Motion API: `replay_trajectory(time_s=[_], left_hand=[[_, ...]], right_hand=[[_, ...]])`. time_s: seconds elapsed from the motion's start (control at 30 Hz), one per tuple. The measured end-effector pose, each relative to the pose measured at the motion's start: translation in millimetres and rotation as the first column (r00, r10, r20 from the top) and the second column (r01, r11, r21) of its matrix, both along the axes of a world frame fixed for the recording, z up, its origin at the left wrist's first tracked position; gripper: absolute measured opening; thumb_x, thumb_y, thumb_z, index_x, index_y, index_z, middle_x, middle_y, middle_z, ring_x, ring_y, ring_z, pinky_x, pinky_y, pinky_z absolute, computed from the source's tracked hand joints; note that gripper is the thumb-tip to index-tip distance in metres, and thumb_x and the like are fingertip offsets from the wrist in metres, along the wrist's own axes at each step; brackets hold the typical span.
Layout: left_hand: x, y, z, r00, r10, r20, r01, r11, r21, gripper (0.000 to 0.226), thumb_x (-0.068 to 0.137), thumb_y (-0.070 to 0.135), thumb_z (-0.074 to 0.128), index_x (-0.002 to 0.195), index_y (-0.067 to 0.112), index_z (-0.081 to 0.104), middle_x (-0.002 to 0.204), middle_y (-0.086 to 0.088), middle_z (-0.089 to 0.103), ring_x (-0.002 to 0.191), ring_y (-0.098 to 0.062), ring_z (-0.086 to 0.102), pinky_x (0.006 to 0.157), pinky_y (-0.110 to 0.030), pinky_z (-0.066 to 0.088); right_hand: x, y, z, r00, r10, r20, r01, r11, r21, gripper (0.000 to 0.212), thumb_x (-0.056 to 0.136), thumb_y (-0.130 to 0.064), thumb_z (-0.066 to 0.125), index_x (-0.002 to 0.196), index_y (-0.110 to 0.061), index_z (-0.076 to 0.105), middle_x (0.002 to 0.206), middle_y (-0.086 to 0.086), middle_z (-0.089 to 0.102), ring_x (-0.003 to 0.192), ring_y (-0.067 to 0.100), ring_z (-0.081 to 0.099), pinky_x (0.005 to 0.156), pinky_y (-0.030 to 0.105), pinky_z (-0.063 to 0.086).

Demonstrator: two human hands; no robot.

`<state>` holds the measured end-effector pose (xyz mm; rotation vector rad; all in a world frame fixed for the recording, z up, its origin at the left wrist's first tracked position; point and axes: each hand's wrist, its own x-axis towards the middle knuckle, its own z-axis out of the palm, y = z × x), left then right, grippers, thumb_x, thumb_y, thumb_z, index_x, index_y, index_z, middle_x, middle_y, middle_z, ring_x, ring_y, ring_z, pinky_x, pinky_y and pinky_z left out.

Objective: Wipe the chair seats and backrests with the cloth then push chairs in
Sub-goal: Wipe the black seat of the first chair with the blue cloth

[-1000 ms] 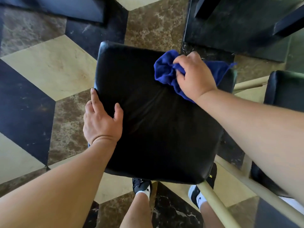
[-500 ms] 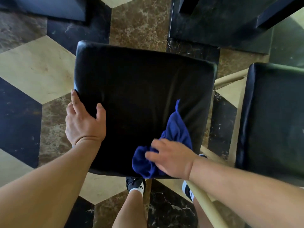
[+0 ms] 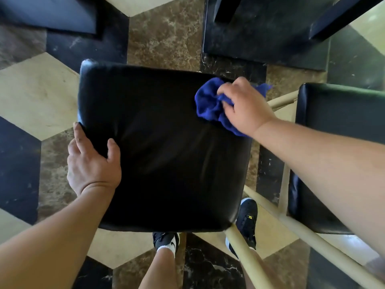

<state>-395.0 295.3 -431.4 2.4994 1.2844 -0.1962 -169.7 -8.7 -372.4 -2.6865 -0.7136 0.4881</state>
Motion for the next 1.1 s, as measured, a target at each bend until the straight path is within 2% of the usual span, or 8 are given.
replay_trajectory(time_s=[0.13, 0.37, 0.6, 0.73, 0.8, 0.9, 1.0, 1.1], left_hand=[[0.0, 0.4, 0.4, 1.0, -0.001, -0.003, 0.001, 1.0, 0.0, 0.082, 0.095, 0.071, 0.037, 0.164, 0.035, 0.01, 0.157, -0.017, 0.041, 0.122, -0.049, 0.054, 0.088, -0.068, 0.047], [-0.3, -0.6, -1.3, 1.0, 0.007, 0.012, -0.007, 1.0, -0.011, 0.082, 0.095, 0.072, 0.037, 0.163, 0.036, 0.009, 0.159, -0.014, 0.04, 0.125, -0.047, 0.054, 0.091, -0.068, 0.047], [-0.5, 1.2, -3.5, 1.0, 0.002, 0.0, -0.002, 1.0, -0.01, 0.082, 0.095, 0.074, 0.036, 0.163, 0.037, 0.009, 0.157, -0.014, 0.041, 0.121, -0.047, 0.056, 0.086, -0.066, 0.049], [0.9, 2.8, 1.7, 1.0, 0.016, -0.024, -0.017, 0.999, -0.046, 0.085, 0.094, 0.074, 0.036, 0.164, 0.036, 0.006, 0.155, -0.014, 0.043, 0.12, -0.047, 0.057, 0.086, -0.062, 0.049], [3.1, 6.1, 10.6, 0.999, 0.001, -0.045, -0.005, 0.996, -0.094, 0.087, 0.093, 0.074, 0.036, 0.164, 0.036, 0.004, 0.156, -0.013, 0.043, 0.124, -0.045, 0.056, 0.088, -0.06, 0.049], [4.6, 16.9, 23.9, 0.998, 0.0, -0.064, -0.016, 0.968, -0.251, 0.084, 0.092, 0.074, 0.038, 0.162, 0.043, 0.004, 0.16, -0.008, 0.039, 0.133, -0.04, 0.052, 0.098, -0.054, 0.047], [9.0, 37.5, 39.3, 0.991, 0.133, -0.027, -0.129, 0.864, -0.487, 0.066, 0.097, 0.064, 0.042, 0.158, 0.051, 0.02, 0.157, 0.0, 0.048, 0.134, -0.032, 0.053, 0.098, -0.042, 0.041], [34.2, 65.4, 54.2, 0.941, 0.334, -0.054, -0.282, 0.687, -0.669, 0.05, 0.106, 0.053, 0.04, 0.147, 0.029, 0.053, 0.131, -0.001, 0.065, 0.123, -0.033, 0.06, 0.095, -0.036, 0.042]], right_hand=[[-6.1, -1.4, -3.6, 0.992, -0.12, 0.029, 0.121, 0.992, -0.034, 0.023, 0.099, -0.019, 0.058, 0.122, -0.019, 0.062, 0.116, 0.012, 0.053, 0.093, 0.032, 0.061, 0.078, 0.039, 0.049], [-109.6, -32.1, 14.5, 0.967, 0.167, -0.194, -0.19, 0.976, -0.106, 0.027, 0.095, -0.018, 0.06, 0.121, -0.012, 0.064, 0.109, 0.015, 0.053, 0.09, 0.04, 0.06, 0.076, 0.055, 0.054], [-182.8, -52.2, 19.6, 0.733, 0.511, -0.449, -0.587, 0.808, -0.039, 0.023, 0.1, -0.023, 0.052, 0.123, -0.022, 0.057, 0.108, 0.005, 0.05, 0.089, 0.024, 0.055, 0.064, 0.039, 0.049], [-165.7, -49.3, 16.2, 0.648, 0.647, -0.403, -0.707, 0.708, 0.0, 0.02, 0.099, -0.026, 0.054, 0.119, -0.027, 0.054, 0.105, -0.001, 0.048, 0.083, 0.017, 0.05, 0.058, 0.033, 0.043], [-149.5, -30.1, 16.6, 0.752, 0.582, -0.311, -0.616, 0.788, -0.016, 0.021, 0.097, -0.025, 0.057, 0.118, -0.024, 0.058, 0.105, 0.001, 0.05, 0.085, 0.022, 0.057, 0.061, 0.038, 0.051], [-110.5, 30.7, 12.0, 0.958, 0.252, -0.135, -0.256, 0.966, -0.02, 0.018, 0.094, -0.02, 0.064, 0.112, -0.016, 0.065, 0.102, 0.01, 0.055, 0.085, 0.037, 0.064, 0.069, 0.05, 0.053], [-64.7, 112.4, 7.8, 0.993, -0.064, -0.095, 0.067, 0.997, 0.036, 0.025, 0.097, -0.023, 0.062, 0.121, -0.016, 0.06, 0.115, 0.016, 0.056, 0.097, 0.043, 0.063, 0.083, 0.053, 0.052], [-34.8, 190.2, 4.8, 0.964, -0.242, -0.106, 0.255, 0.956, 0.144, 0.025, 0.098, -0.025, 0.06, 0.122, -0.017, 0.059, 0.125, 0.015, 0.056, 0.106, 0.039, 0.062, 0.09, 0.05, 0.049]])
